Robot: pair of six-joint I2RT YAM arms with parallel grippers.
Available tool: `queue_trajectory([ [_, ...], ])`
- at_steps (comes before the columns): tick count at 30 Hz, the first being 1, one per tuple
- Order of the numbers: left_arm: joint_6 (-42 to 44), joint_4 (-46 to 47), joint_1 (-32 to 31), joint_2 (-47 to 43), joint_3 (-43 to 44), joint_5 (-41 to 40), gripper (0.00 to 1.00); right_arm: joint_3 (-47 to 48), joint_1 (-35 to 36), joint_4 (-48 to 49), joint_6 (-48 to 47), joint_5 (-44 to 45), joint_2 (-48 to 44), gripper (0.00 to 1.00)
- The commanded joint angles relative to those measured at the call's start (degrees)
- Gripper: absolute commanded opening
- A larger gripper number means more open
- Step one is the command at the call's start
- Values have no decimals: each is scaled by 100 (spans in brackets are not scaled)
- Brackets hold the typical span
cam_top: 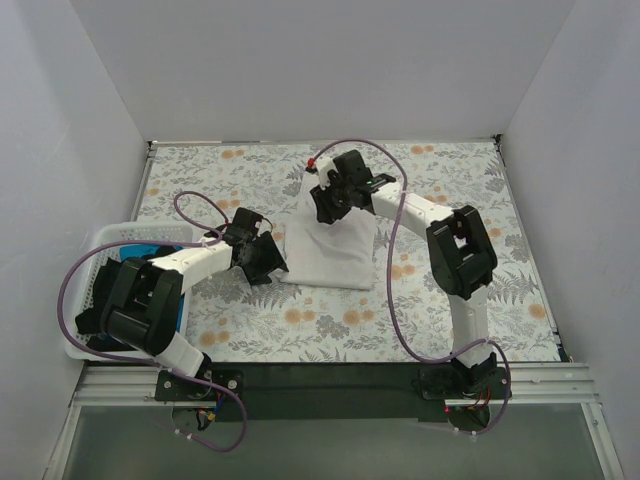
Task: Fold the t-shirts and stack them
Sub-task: Fold the tshirt
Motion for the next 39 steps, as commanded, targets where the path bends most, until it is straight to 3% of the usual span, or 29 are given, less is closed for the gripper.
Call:
queue_trajectory([
  [1,-11,17,0,-222,99,43,55,-439,-476,152,437,-52,-801,45],
  [9,41,43,-26,24,160,157,54,-1757,-1065,539,666,-299,-1155,44],
  [18,85,35,-149,226,248,166,44,-1988,-1250,882,702,-861,-909,43],
  [22,94,35,-167,253,195,131,35,-1926,-1259,917,737,-1046,-777,34],
  [25,68,35,-175,253,125,113,23,-1987,-1329,926,772,-880,-829,5],
  [26,59,35,-167,235,73,96,21,-2075,-1399,952,807,-818,-855,1],
  [31,33,35,-175,235,-68,78,12,-2514,-1715,1268,1088,-677,-1189,1],
  [39,-29,61,-167,200,-209,69,11,-2981,-2102,1664,1633,-765,-1269,1],
])
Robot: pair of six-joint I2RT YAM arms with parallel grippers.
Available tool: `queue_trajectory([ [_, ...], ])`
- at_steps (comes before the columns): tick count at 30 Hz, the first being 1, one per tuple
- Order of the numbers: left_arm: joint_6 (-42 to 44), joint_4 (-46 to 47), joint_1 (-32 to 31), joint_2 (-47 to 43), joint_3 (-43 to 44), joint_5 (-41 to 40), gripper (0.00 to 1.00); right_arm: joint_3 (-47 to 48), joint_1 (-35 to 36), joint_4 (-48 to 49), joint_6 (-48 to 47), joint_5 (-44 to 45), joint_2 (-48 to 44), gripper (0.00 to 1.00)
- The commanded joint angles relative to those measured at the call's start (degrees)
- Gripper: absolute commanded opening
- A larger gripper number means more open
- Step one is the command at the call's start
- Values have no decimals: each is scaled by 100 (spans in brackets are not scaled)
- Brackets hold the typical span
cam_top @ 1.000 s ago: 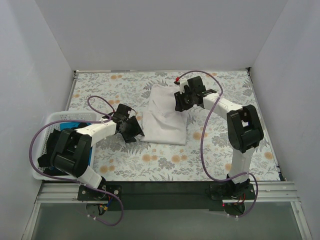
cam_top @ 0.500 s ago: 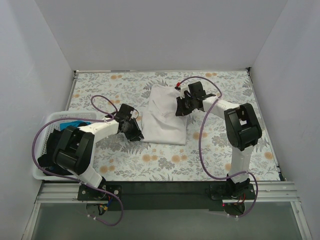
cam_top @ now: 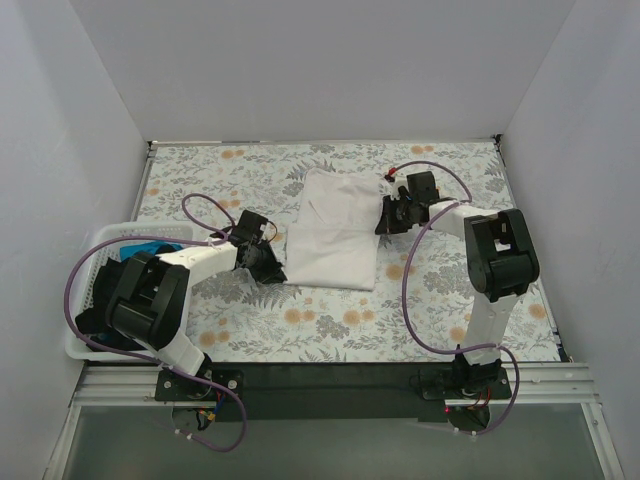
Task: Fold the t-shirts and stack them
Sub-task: Fold the tshirt
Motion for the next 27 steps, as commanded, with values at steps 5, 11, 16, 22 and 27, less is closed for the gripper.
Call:
queue_trajectory([
  [5,2,-101,-16,-60,-196,-88,11,-238,-68,631,416,-50,-305,1],
  [11,2,-75,-33,-51,-152,17,11,-283,-86,790,540,-85,-587,10],
  [16,-78,-74,-165,-121,-99,88,11,-326,-85,790,636,-182,-727,28],
  [22,-481,-66,-367,-332,-239,35,11,-738,-85,772,1005,-244,-1324,42],
  [27,-736,-74,-446,-604,-363,0,16,-1406,-94,772,1217,-7,-2087,54],
])
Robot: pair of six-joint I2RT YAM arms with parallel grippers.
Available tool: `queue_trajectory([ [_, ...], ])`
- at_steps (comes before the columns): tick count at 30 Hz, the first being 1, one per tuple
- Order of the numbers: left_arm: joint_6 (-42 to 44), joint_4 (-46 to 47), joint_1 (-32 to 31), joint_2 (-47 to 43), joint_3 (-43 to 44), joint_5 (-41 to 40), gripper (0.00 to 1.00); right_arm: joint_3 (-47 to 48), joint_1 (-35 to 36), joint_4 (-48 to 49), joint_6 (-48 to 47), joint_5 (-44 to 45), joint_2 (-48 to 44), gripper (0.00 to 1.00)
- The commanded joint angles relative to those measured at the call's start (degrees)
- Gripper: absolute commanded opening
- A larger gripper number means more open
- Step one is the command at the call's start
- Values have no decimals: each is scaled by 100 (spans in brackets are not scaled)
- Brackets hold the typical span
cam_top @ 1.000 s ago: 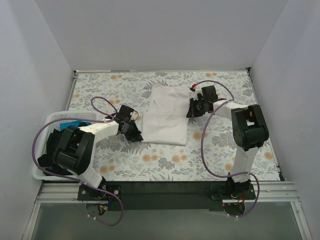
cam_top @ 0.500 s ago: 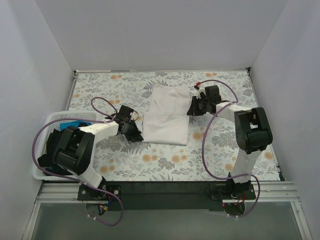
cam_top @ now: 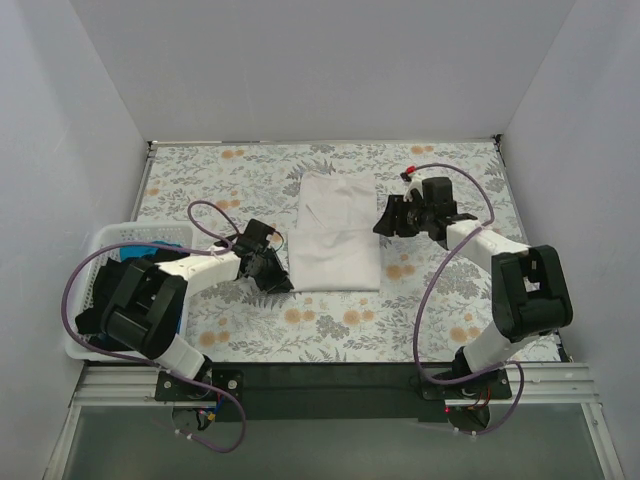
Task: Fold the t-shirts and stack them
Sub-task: Fold the tshirt
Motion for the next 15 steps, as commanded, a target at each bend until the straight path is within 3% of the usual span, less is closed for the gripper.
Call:
queue_trajectory([
  [1,-258,-114,-55,-425,-155,-96,18,-358,-24,136,226,53,-542,56],
  [5,-355,-289,-55,-882,-173,-360,37,-789,11,-83,560,-88,-972,56],
  [6,-355,-333,-55,-961,-173,-404,47,-859,28,-371,595,147,-1130,56],
  [10,-285,-518,-55,-1261,-129,-623,65,-1123,300,-1146,815,1026,-1456,57],
  [15,-74,-667,-55,-1086,107,-720,70,-1352,766,-1682,1263,1764,-1729,62],
])
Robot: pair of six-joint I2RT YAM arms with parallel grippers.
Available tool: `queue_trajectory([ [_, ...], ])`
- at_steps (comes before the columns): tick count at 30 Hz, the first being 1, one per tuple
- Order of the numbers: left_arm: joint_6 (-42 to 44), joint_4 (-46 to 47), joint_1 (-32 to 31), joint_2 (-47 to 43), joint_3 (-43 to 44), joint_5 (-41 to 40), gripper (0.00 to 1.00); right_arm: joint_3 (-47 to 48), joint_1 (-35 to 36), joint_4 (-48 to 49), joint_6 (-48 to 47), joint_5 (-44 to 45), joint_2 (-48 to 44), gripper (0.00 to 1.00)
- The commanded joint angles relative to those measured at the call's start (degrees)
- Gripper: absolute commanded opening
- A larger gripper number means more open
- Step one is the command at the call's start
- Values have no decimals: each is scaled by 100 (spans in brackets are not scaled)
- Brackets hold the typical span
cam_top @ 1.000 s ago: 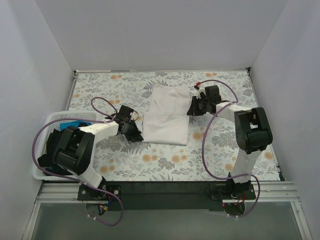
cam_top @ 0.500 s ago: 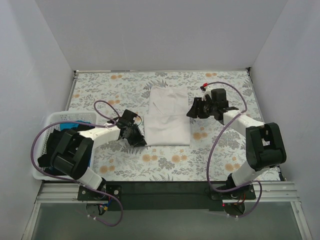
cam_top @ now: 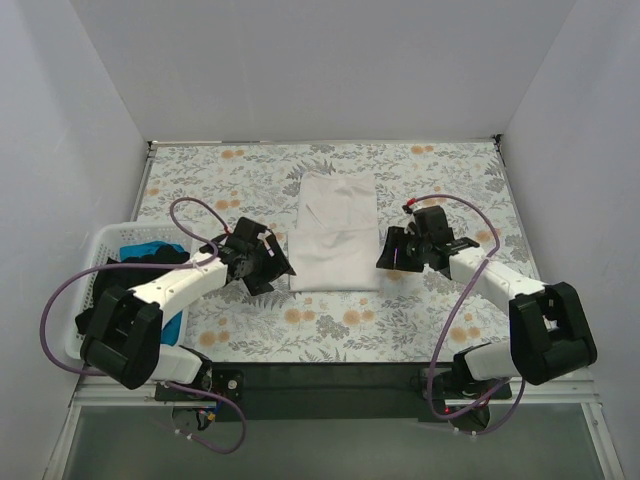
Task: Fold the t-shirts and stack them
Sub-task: Fold the tshirt
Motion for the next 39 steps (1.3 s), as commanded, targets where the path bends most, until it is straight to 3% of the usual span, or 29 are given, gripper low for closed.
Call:
queue_trajectory([
  [1,175,-215,-23,95,243,-174,70,-104,275,-562,418,780,-195,63],
  [10,431,-250,-268,719,647,-147,72,308,1065,-597,602,1194,543,59],
  [20,483,-329,-479,1202,824,-402,72,353,1225,-904,523,1414,1062,49],
  [23,475,-391,-558,1282,911,-498,71,379,1225,-1036,480,1397,1115,40],
  [26,448,-452,-629,1361,1017,-490,71,432,1233,-1098,409,1265,1167,20],
  [27,448,-478,-655,1387,1052,-490,71,432,1233,-1098,400,1256,1185,4],
  [28,448,-479,-673,1431,1078,-656,71,441,1233,-1098,366,1265,1194,1],
  [35,396,-567,-796,1677,1263,-675,68,458,1233,-1098,269,1063,1150,1],
  [39,360,-628,-849,1852,1368,-780,59,424,1233,-1054,242,1027,1141,1],
])
